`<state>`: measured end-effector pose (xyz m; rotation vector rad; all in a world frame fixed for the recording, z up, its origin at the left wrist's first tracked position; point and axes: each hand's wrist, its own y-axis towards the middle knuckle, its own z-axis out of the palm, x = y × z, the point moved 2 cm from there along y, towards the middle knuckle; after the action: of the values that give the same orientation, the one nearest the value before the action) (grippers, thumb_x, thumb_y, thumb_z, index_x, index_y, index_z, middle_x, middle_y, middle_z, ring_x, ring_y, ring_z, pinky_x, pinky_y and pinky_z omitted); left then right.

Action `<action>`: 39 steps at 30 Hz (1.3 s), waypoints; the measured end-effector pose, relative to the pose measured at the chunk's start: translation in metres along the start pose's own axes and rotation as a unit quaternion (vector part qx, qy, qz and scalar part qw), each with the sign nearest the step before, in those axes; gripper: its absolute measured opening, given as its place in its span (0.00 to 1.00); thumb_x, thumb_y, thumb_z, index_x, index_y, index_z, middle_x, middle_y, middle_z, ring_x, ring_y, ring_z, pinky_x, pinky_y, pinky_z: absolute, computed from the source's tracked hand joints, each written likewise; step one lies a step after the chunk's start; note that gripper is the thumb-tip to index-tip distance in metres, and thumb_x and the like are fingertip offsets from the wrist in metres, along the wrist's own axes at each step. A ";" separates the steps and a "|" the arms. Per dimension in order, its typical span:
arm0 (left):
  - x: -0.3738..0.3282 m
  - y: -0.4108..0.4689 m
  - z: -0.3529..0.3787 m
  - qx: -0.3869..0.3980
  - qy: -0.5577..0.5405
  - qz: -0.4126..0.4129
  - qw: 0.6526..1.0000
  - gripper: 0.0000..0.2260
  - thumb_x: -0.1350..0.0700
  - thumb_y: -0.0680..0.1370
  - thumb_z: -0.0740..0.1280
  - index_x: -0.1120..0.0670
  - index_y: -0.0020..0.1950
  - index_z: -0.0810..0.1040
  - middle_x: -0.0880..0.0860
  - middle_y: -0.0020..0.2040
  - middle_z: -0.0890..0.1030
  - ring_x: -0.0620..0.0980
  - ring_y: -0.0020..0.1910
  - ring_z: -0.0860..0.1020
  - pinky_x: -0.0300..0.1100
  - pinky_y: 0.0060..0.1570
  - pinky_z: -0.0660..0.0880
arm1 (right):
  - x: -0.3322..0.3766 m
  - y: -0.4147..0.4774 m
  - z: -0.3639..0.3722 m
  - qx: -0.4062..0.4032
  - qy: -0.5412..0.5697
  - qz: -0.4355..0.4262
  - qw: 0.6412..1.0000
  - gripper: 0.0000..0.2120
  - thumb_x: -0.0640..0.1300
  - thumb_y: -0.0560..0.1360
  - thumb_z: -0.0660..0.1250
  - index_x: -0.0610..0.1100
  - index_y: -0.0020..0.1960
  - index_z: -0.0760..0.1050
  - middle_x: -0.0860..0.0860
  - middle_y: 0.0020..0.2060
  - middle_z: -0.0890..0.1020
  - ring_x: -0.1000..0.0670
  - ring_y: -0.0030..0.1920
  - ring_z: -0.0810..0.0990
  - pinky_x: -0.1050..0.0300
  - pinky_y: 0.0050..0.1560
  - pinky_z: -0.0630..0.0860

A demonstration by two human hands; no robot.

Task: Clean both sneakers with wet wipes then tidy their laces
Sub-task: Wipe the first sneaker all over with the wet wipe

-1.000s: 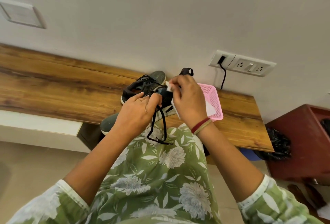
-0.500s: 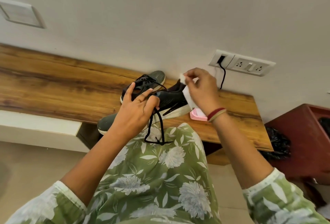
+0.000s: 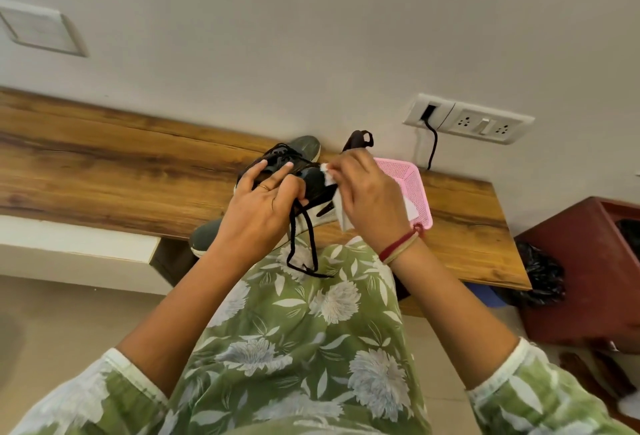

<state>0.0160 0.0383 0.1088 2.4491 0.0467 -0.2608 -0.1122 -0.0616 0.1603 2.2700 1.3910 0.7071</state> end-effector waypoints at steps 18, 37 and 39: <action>0.018 0.002 -0.008 0.015 -0.193 -0.124 0.973 0.13 0.45 0.78 0.55 0.49 0.58 0.61 0.49 0.38 0.78 0.48 0.24 0.73 0.38 0.21 0.64 | 0.000 -0.009 -0.003 -0.026 0.046 0.101 0.993 0.06 0.44 0.78 0.62 0.44 0.50 0.76 0.48 0.46 0.76 0.51 0.39 0.76 0.56 0.35 0.76; 0.019 0.002 -0.007 0.054 -0.152 -0.125 0.979 0.16 0.51 0.79 0.58 0.48 0.65 0.60 0.48 0.37 0.79 0.39 0.23 0.69 0.38 0.20 0.66 | 0.011 0.005 0.004 -0.017 0.024 0.070 0.997 0.05 0.44 0.77 0.64 0.45 0.48 0.77 0.50 0.42 0.79 0.52 0.37 0.77 0.60 0.31 0.71; 0.020 0.001 -0.006 0.065 -0.132 -0.116 0.982 0.16 0.48 0.79 0.56 0.49 0.66 0.60 0.48 0.35 0.78 0.42 0.23 0.70 0.38 0.20 0.66 | 0.012 0.003 0.008 -0.006 0.012 0.060 0.998 0.05 0.45 0.78 0.63 0.46 0.48 0.77 0.51 0.42 0.79 0.52 0.37 0.76 0.61 0.30 0.70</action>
<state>0.0365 0.0401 0.1099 2.5171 0.2048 -0.7092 -0.1006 -0.0532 0.1583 2.3593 1.2648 0.7815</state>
